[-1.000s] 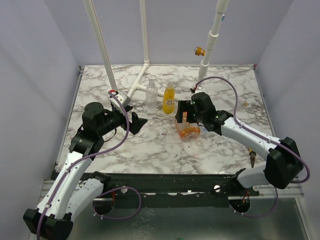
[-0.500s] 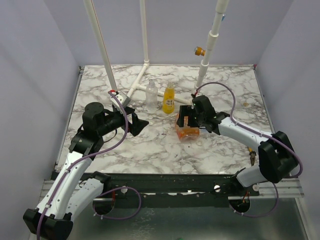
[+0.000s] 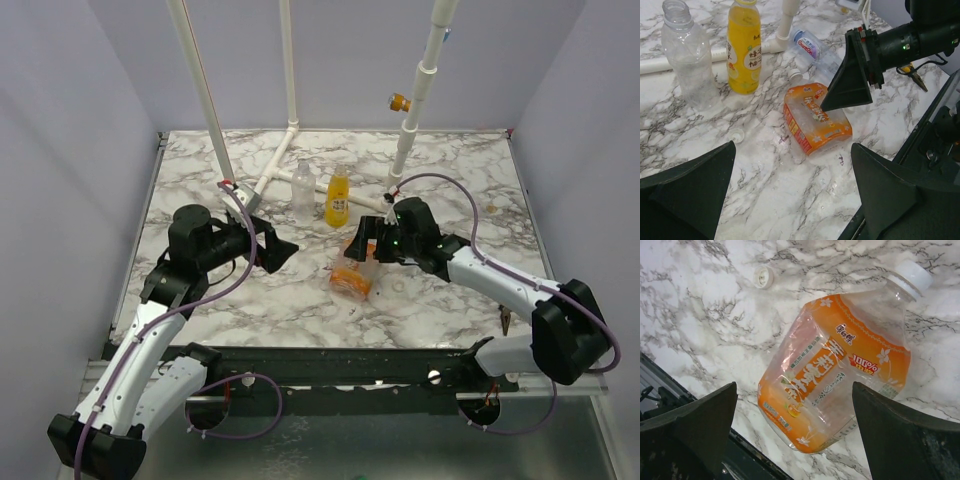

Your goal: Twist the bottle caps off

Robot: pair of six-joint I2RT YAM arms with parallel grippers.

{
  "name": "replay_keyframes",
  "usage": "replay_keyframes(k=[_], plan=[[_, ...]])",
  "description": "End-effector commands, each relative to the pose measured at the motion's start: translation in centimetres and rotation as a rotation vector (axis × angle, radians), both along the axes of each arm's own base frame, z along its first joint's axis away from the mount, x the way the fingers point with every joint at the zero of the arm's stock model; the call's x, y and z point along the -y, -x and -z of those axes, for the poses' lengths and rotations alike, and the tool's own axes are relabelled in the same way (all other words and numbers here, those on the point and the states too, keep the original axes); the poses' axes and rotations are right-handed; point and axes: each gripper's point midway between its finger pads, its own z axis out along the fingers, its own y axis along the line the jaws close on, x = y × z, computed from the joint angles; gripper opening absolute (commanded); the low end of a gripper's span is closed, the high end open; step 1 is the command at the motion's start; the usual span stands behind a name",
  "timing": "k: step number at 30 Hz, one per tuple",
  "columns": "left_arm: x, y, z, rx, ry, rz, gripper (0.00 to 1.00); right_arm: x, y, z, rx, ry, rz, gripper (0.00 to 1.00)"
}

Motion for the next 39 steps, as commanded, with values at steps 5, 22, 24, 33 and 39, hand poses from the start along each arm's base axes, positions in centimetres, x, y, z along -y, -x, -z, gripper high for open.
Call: replay_keyframes(k=[5,22,24,33,39], plan=[[0.5,0.7,3.7,-0.147,-0.001,0.033,0.99,0.3,-1.0,2.5,-0.056,0.045,0.008,1.0],[0.9,0.9,9.2,-0.293,-0.058,0.069,0.99,-0.4,-0.6,6.8,-0.161,-0.135,-0.01,1.0],[1.1,0.8,9.8,-0.325,-0.058,0.073,0.99,-0.2,0.1,7.5,-0.178,-0.142,0.0,1.0],[3.0,0.1,13.0,-0.596,0.091,0.017,0.99,0.1,0.7,6.8,-0.16,-0.185,0.028,1.0],[3.9,-1.4,14.8,-0.667,0.162,-0.028,0.99,0.2,1.0,7.0,-0.16,-0.205,0.042,1.0]])
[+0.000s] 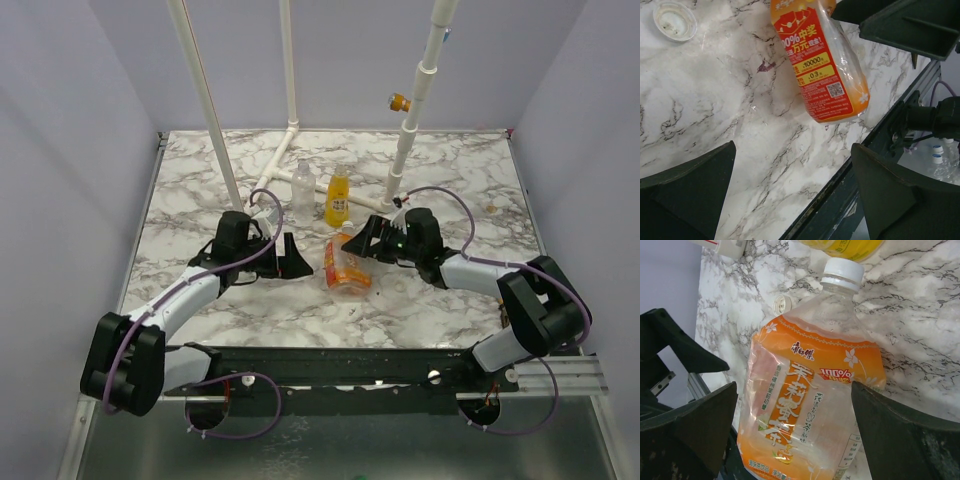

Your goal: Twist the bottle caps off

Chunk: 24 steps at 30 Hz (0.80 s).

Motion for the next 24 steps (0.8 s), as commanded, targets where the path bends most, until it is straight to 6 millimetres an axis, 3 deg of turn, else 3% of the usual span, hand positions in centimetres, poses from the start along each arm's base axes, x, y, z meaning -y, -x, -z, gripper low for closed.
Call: replay_keyframes(k=[1,10,16,24], plan=[[1.6,-1.7,-0.5,-0.028,0.106,-0.049,0.99,1.4,3.4,4.4,-0.179,0.062,0.005,1.0],[4.5,-2.5,2.1,-0.085,0.084,-0.039,0.99,0.3,2.8,2.8,-0.16,0.007,-0.008,1.0],[6.6,-2.7,4.4,-0.089,0.02,-0.014,0.99,-0.1,3.0,3.0,-0.176,-0.03,-0.014,1.0],[7.9,-4.4,4.8,-0.103,0.02,-0.037,0.99,-0.7,3.1,3.4,-0.183,-0.053,-0.042,0.99]])
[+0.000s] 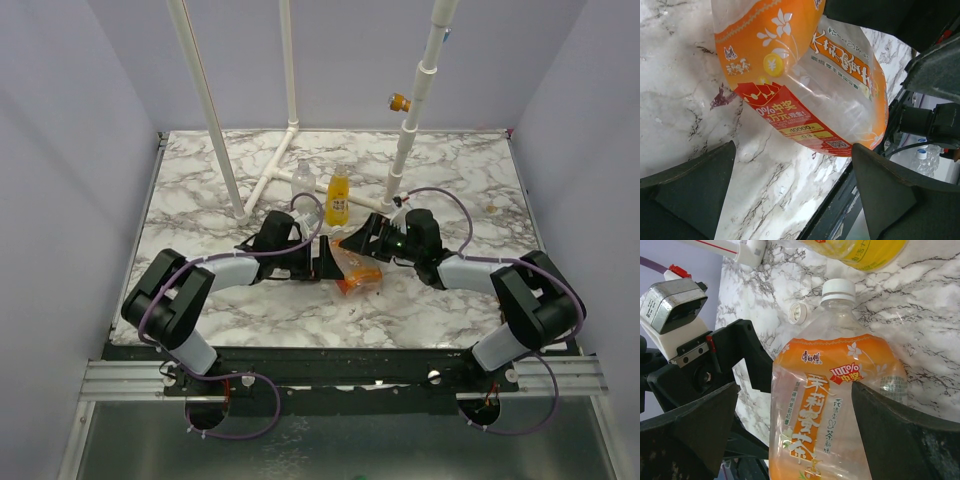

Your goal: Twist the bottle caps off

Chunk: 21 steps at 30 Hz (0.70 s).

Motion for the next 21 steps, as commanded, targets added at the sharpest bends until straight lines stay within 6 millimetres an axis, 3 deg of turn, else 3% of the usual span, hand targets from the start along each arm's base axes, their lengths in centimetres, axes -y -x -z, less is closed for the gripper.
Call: replay_keyframes(k=[1,10,18,21], plan=[[0.6,-3.6,-0.7,0.075,-0.008,-0.098,0.99,0.2,3.3,4.3,-0.177,0.042,-0.058,0.99],[1.7,-3.8,-3.1,0.062,0.066,-0.093,0.99,0.3,3.7,5.0,-0.198,0.041,-0.059,0.98],[2.5,-5.5,-4.0,0.073,0.107,-0.141,0.99,-0.2,3.8,5.0,-0.226,-0.005,-0.051,0.97],[2.7,-5.2,-3.9,0.056,0.115,-0.133,0.99,-0.4,3.7,4.9,-0.232,-0.026,-0.048,0.97]])
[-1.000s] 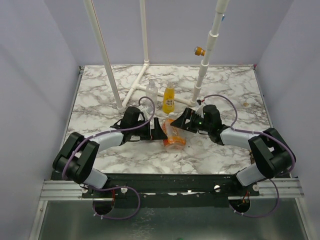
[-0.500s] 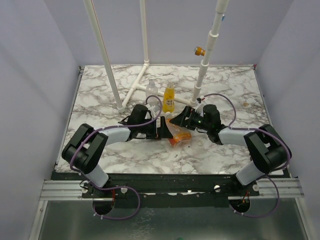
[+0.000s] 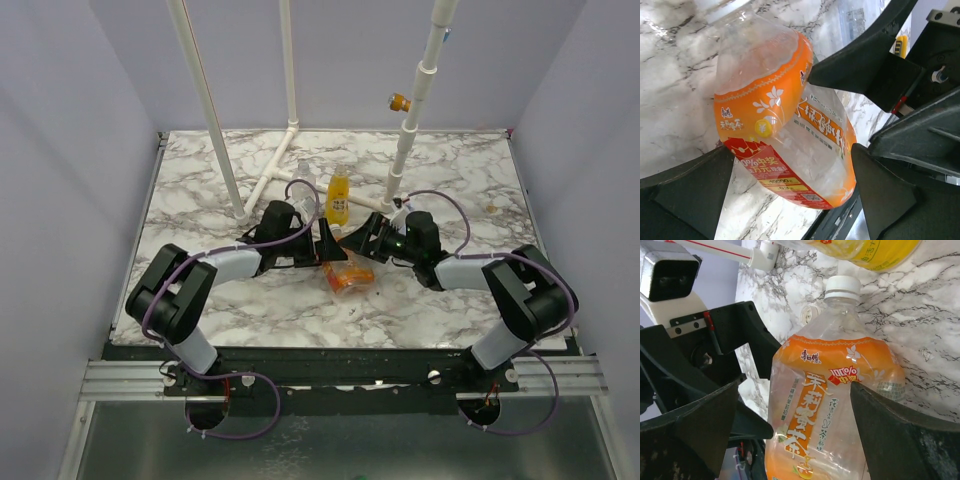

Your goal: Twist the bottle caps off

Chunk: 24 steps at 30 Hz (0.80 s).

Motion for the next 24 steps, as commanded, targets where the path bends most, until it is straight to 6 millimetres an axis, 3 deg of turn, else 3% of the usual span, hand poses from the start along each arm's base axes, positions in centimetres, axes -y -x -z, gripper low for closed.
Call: replay_keyframes(k=[1,8,10,13,16,20,24], plan=[[1.1,-1.8,-1.6,0.052,0.054,-0.034,0.99,0.1,3.8,4.9,-0.221,0.037,-0.051,0.97],[1.1,-1.5,-0.7,0.059,0.037,-0.028,0.97,-1.0,3.4,3.6,-0.203,-0.006,-0.077,0.96],[1.0,-1.6,-0.6,0.067,0.031,-0.026,0.89,-1.4,3.4,3.1,-0.194,-0.02,-0.096,0.96],[1.0,-1.5,-0.5,0.084,0.025,-0.013,0.62,-1.7,3.3,2.5,-0.179,-0.03,-0.111,0.96],[0.7,-1.2,-0.9,0.106,0.025,0.004,0.42,-1.6,3.4,2.0,-0.164,-0.03,-0.116,0.96],[-0.1,-0.4,-1.6,0.117,0.035,0.034,0.38,-1.4,3.4,0.6,-0.123,-0.014,-0.128,0.96],[-1.3,0.6,-3.0,0.126,0.062,0.091,0.34,-1.2,3.2,-2.4,-0.049,0.033,-0.149,0.99]])
